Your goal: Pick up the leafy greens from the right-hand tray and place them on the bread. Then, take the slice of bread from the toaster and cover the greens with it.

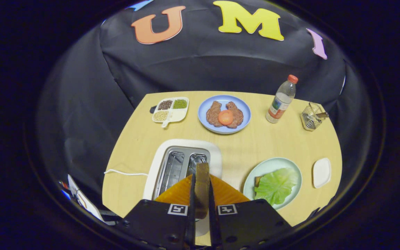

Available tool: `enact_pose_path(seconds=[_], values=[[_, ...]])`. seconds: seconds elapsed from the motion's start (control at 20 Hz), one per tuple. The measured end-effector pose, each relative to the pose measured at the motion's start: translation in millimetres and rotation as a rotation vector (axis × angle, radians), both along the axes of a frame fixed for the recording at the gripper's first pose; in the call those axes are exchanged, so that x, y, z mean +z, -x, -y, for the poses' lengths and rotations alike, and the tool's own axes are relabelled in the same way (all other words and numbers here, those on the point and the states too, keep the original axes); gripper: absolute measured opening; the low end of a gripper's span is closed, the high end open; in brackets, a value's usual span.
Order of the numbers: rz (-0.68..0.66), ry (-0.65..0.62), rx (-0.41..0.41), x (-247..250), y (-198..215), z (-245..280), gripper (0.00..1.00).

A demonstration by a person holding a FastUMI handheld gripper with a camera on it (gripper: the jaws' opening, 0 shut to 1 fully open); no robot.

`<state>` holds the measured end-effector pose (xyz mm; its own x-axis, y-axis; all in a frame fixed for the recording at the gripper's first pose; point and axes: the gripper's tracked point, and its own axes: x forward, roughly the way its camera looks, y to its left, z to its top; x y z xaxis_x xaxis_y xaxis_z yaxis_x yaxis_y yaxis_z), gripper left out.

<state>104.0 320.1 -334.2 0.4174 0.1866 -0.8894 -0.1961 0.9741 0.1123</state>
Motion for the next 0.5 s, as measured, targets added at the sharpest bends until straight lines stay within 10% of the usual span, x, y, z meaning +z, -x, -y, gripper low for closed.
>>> enact_pose_path(seconds=[0.5], values=[[0.101, -0.121, -0.019, 79.0, -21.6, 44.3, 0.17]])
